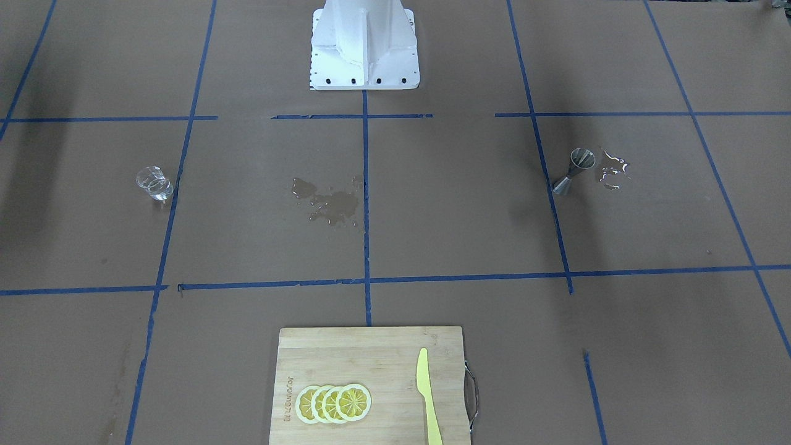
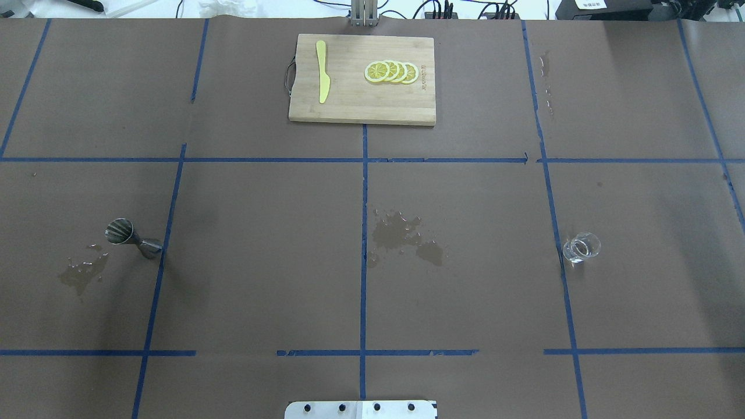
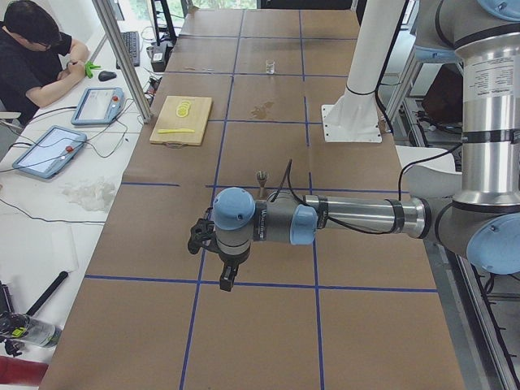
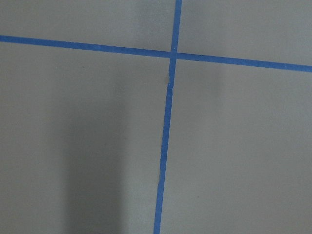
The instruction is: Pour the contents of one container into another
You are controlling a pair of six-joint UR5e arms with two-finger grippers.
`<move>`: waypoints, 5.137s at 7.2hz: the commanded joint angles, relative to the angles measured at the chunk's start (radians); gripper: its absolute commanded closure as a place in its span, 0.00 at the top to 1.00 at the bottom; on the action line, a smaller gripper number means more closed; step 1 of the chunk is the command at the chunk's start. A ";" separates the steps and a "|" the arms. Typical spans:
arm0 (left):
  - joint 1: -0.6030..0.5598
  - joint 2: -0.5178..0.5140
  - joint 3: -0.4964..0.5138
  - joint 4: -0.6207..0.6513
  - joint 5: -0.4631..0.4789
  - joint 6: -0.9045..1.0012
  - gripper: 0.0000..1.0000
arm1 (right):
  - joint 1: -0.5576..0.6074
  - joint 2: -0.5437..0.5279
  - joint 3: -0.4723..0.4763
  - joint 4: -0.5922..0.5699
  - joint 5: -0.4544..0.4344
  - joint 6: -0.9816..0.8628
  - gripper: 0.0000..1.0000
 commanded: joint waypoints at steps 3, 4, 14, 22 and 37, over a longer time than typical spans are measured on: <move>0.006 0.002 -0.005 0.001 0.002 0.005 1.00 | -0.001 0.005 -0.003 0.001 -0.002 0.009 1.00; 0.006 0.002 -0.006 -0.002 0.001 0.006 1.00 | -0.001 0.011 -0.003 0.003 -0.008 0.009 1.00; 0.002 -0.034 0.039 -0.365 -0.090 0.005 1.00 | -0.001 0.007 -0.024 0.128 0.000 0.014 1.00; 0.042 -0.033 0.029 -0.881 -0.162 -0.218 1.00 | -0.001 0.013 -0.006 0.130 0.072 0.018 1.00; 1.053 0.251 -0.214 -1.509 1.206 -1.050 1.00 | 0.018 -0.004 -0.001 0.128 0.074 0.018 1.00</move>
